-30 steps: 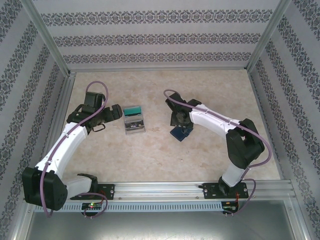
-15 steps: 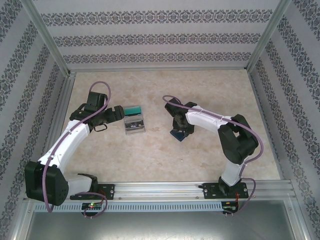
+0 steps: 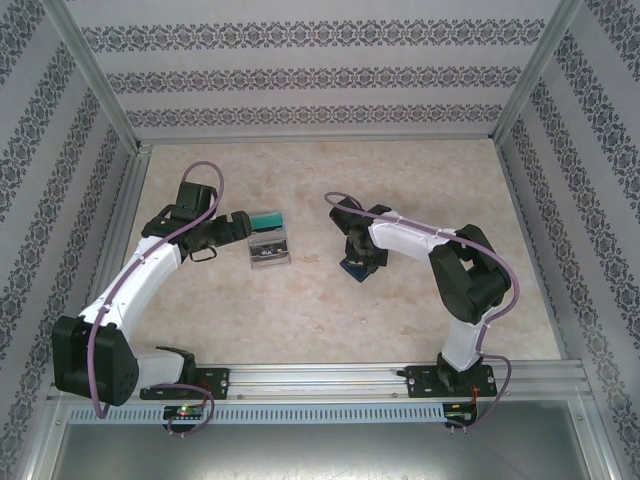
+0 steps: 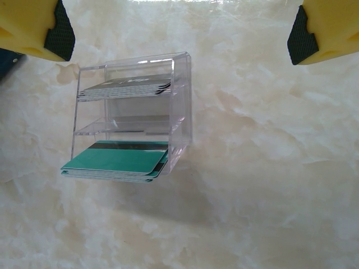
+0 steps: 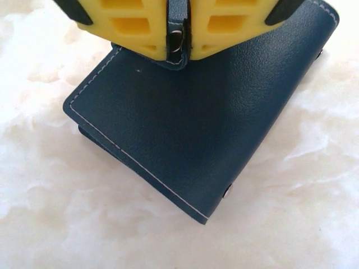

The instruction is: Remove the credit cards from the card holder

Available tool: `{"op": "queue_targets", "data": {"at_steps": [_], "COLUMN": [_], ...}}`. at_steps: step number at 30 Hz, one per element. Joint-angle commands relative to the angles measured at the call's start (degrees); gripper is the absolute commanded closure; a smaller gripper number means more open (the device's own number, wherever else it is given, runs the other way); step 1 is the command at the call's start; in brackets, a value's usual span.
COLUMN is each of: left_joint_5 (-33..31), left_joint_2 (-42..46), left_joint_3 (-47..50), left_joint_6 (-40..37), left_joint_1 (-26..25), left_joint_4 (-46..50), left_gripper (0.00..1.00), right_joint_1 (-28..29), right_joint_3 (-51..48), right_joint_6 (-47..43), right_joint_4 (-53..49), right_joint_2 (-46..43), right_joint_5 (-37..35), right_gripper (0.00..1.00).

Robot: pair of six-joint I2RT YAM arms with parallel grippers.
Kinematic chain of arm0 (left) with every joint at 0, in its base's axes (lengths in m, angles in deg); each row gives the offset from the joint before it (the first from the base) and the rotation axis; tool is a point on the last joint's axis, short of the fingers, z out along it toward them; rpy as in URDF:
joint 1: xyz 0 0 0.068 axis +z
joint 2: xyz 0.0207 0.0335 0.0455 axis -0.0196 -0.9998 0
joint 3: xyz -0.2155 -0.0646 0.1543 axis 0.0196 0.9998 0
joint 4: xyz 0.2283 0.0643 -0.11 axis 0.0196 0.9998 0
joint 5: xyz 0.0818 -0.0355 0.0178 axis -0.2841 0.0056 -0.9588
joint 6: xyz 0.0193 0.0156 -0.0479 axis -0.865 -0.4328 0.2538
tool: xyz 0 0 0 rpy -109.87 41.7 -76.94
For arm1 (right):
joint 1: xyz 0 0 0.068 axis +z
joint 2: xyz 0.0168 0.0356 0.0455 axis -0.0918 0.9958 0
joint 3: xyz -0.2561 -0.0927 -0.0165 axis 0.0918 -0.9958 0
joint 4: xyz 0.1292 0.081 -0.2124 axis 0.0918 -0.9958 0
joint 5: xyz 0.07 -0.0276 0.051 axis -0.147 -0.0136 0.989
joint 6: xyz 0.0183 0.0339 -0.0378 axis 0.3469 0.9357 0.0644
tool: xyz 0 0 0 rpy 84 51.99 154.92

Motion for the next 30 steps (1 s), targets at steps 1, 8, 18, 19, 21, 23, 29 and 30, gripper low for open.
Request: {"op": "queue_targets", "data": {"at_steps": [1,8,18,19,21,23,29,30], "left_joint_5": [1.77,12.71,19.82,20.95,22.59,22.97,22.49,22.76], "left_joint_2": [-0.96,-3.40,-10.29,-11.36,-13.51,-15.49,-20.00,-20.66], "left_joint_3": [-1.98,-1.32,0.10,0.66,1.73,2.18,3.50,3.70], "left_joint_6": [0.11,7.43,20.67,22.26,24.89,26.63,30.30,30.79], "left_joint_1": [-0.90,-3.71,-12.71,-13.55,-14.98,-16.60,-19.57,-20.07], "left_joint_4": [-0.46,-7.14,-16.84,-18.78,-21.80,-23.98,-28.05,-28.84], "left_gripper": [0.01,0.15,0.88,0.93,1.00,1.00,1.00,1.00], "right_joint_1": [-0.34,2.26,10.46,10.88,11.45,11.59,11.24,11.25], "right_joint_3": [-2.02,0.09,2.68,2.14,0.96,-1.21,-9.16,-9.95], "right_joint_6": [-0.57,-7.37,-17.00,-17.25,-17.07,-16.17,-12.50,-12.21], "right_joint_4": [0.40,2.37,8.40,9.29,11.03,13.76,24.20,25.07], "right_joint_2": [-0.92,-4.86,-6.49,-6.53,-6.44,-6.76,-8.81,-8.97], "right_joint_5": [0.72,0.89,3.07,3.97,4.93,6.34,12.13,12.61], "right_gripper": [0.98,1.00,1.00,1.00,1.00,1.00,1.00,1.00]}}
